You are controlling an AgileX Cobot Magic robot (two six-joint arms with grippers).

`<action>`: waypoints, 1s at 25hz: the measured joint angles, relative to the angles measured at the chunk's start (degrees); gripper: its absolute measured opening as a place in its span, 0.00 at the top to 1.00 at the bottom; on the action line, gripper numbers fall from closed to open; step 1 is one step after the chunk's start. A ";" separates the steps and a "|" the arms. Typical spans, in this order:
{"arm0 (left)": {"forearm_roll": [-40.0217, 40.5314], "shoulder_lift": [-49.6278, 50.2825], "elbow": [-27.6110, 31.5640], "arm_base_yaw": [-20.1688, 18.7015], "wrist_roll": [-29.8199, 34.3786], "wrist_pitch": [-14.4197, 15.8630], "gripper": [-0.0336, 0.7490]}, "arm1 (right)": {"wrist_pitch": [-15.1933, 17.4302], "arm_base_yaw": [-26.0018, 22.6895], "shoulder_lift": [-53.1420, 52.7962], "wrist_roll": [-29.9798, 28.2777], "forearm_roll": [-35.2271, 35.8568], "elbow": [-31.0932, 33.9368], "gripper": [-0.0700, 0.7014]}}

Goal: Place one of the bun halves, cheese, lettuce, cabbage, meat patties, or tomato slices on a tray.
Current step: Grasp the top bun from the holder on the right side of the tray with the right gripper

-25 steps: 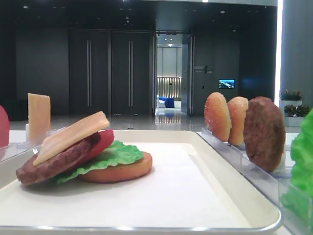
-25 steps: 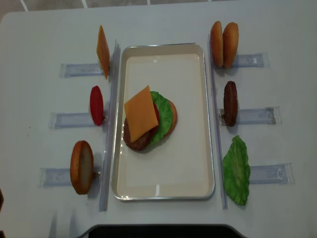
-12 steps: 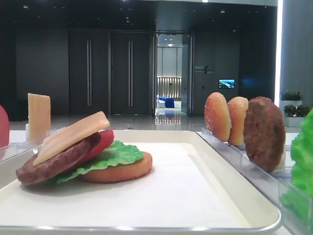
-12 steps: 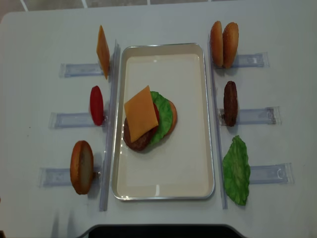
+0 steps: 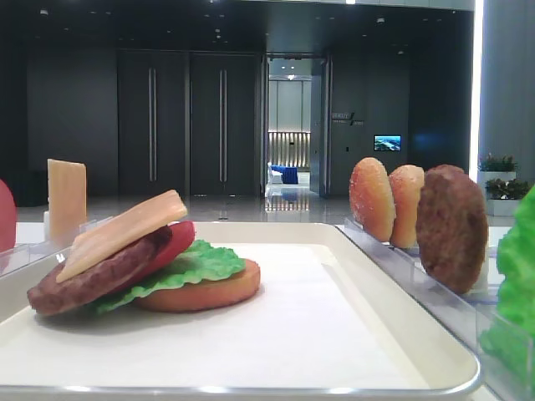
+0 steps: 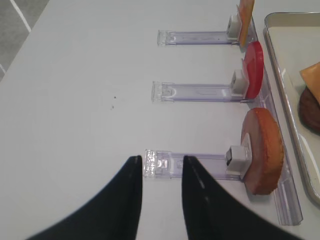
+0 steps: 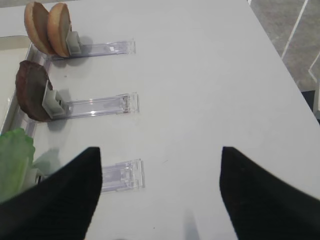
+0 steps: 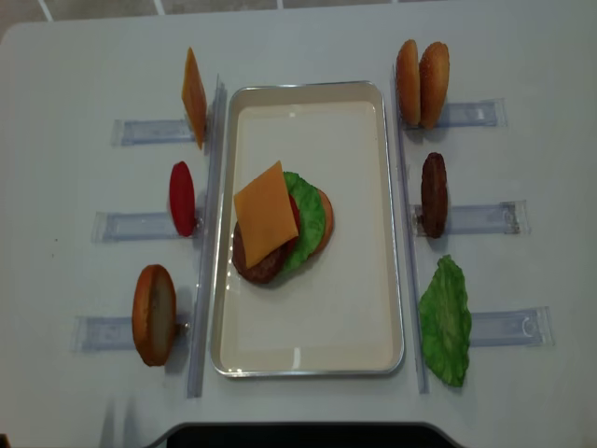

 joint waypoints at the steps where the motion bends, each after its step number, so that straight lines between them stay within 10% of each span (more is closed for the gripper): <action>1: 0.00 0.00 0.00 0.00 0.00 0.00 0.69 | 0.00 0.00 0.00 0.00 0.00 0.00 0.29; 9: 0.00 0.00 0.00 0.00 0.00 0.00 0.69 | -0.73 0.00 4.12 1.37 -0.61 -0.45 0.33; 25: 0.00 0.00 0.00 0.00 0.00 0.00 0.69 | -8.37 0.00 69.79 -1.09 -1.18 -26.08 0.35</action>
